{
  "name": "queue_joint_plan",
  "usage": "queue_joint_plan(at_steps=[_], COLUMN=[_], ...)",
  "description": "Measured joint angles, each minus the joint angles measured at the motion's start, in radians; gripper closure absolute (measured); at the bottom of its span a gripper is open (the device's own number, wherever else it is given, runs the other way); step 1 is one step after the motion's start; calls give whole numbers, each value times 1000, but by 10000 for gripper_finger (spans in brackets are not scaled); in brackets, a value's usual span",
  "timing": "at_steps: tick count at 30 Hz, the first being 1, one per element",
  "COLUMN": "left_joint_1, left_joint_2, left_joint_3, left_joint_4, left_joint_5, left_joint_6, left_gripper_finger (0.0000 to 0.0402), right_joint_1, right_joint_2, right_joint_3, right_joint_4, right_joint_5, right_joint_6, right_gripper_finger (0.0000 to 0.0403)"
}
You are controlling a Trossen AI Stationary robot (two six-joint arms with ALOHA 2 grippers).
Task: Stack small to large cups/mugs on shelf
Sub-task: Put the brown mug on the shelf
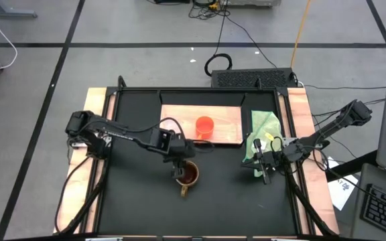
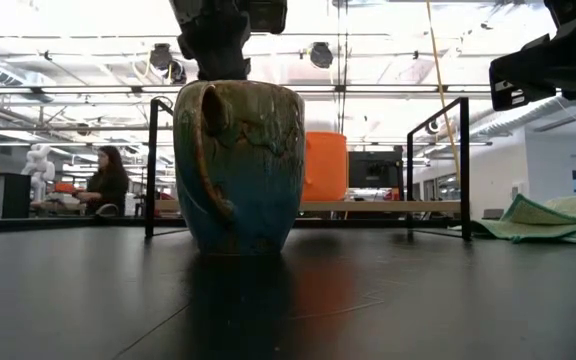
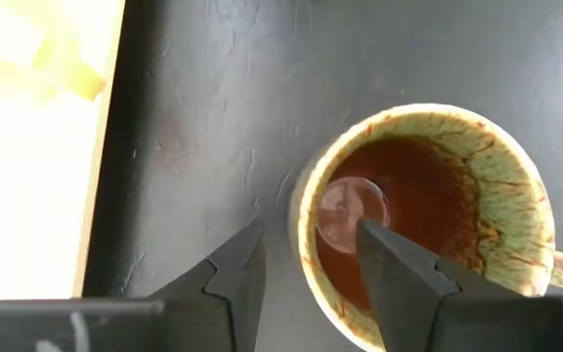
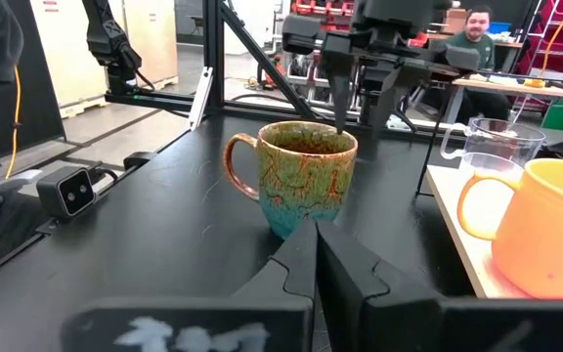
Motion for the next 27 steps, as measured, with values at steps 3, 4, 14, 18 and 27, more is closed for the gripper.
queue_joint_plan(at_steps=[3, 4, 14, 18, 27], left_joint_1=[21, 26, 32, 32, 32], left_joint_2=[0, 1, 37, 45, 87], left_joint_3=[0, 0, -2, -3, -3], left_joint_4=[9, 13, 10, 4, 18], left_joint_5=[35, 46, 106, 107, 131], left_joint_6=[28, 36, 56, 62, 70], left_gripper_finger=[240, 240, 240, 240, 241], right_joint_1=[0, 0, 0, 0, 0], right_joint_2=[0, 0, 18, 33, 38], right_joint_3=[0, 0, 0, 0, 0], right_joint_4=[0, 0, 0, 8, 5], right_joint_5=[0, 0, 0, 0, 0], right_joint_6=[0, 0, 1, 1, 8], right_gripper_finger=[403, 403, 403, 403, 403])
